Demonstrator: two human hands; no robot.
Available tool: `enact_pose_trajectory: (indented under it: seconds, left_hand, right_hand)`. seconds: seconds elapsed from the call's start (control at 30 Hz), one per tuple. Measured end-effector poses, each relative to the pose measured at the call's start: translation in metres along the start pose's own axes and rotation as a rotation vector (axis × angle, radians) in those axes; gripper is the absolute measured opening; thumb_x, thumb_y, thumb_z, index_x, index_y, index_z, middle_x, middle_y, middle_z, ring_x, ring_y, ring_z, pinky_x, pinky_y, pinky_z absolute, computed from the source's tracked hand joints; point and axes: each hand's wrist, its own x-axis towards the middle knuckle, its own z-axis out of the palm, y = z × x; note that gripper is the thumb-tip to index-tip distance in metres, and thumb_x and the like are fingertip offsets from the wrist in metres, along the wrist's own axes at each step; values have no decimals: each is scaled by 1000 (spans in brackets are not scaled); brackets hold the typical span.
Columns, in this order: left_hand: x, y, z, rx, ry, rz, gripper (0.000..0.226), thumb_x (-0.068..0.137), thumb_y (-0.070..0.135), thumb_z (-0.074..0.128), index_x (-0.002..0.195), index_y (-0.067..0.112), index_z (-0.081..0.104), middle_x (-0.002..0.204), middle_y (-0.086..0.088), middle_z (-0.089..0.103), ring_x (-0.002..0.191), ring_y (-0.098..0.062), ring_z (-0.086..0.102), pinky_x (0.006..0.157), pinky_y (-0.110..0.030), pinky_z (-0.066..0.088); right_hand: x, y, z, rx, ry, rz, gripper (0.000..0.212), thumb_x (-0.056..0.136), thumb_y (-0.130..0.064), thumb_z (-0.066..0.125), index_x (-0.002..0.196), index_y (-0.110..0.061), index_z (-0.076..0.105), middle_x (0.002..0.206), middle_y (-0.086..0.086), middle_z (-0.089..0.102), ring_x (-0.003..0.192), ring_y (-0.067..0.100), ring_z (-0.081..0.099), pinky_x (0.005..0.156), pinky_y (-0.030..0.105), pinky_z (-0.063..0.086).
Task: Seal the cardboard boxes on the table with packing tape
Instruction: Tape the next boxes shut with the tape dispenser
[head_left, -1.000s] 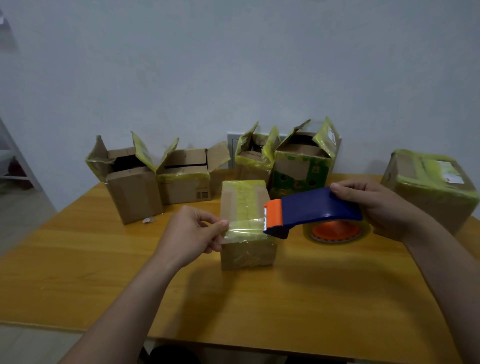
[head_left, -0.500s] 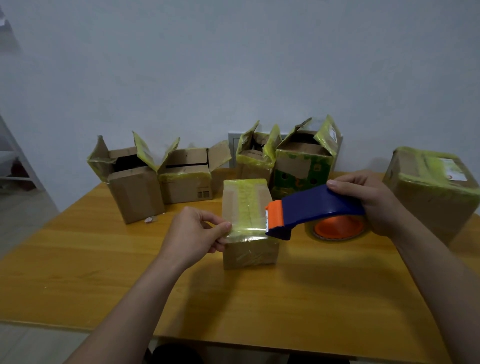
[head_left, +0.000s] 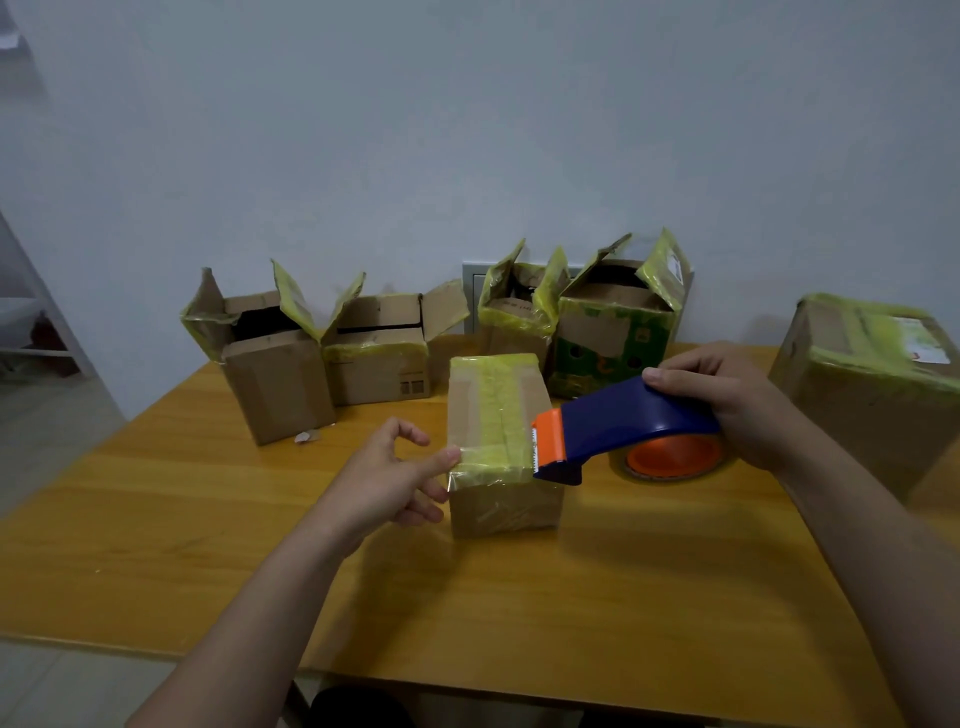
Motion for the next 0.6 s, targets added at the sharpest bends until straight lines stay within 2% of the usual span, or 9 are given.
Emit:
enact_pose_trajectory:
  seconds: [0.07,0.13,0.17,0.23,0.33,0.43,0.53,0.6]
  left_hand:
    - [6,4,-3,254,89,84,43,93,44,73,126,32,50,105,-1,71,92,-19,70,79,-40,60]
    - [12,16,3,480,242,282,37,98,38,67,132,36,53,123,6,63,110,-15,61,92,-43,55]
    - [16,24,10,490,263,377,35,100,33,63,135,35,56,131,7,61,119,-15,57,99,-45,52]
    - [27,37,28,474,184,465,38,105,27,54,143,35,55,147,7,53,136,-17,48,110,-47,47]
    - [50,44,57,648,4,397,47,109,37,43,156,38,38,168,5,30,155,-23,24,124,-54,29]
    - [64,41,65,837,-88,318,53,110,51,30,162,43,21,173,7,6,160,-22,-2,128,-54,10]
    - [67,37,62,908,-109,320,57,108,58,25,162,46,13,173,8,0,159,-21,-8,129,-53,7]
    - [69,36,60,931,-111,329,58,107,61,24,162,47,12,173,9,0,159,-20,-8,129,-53,8]
  right_hand:
    - [1,0,0,5,2,12,38,90,-31,62,82,5,73,61,8,65,51,15,58,52,17,45]
    - [1,-1,0,9,-1,22,37,89,-30,61,84,4,74,63,7,67,52,15,59,53,16,46]
    - [2,0,0,12,-2,25,37,89,-31,61,84,4,74,63,8,67,52,15,59,53,16,46]
    - [2,2,-1,20,-6,31,38,92,-32,64,84,4,74,63,8,66,53,15,59,54,16,46]
    - [2,5,-5,35,-17,52,41,91,-37,66,84,2,74,66,10,67,56,16,60,56,17,47]
    - [-1,9,-9,54,-32,67,41,93,-37,65,84,2,73,68,10,67,58,15,61,58,17,48]
    - [-2,15,-12,45,-46,83,41,92,-37,64,81,2,72,66,10,65,57,15,60,59,16,48]
    - [-4,16,-20,57,-45,101,48,85,-46,66,81,2,72,65,8,64,56,15,60,58,16,48]
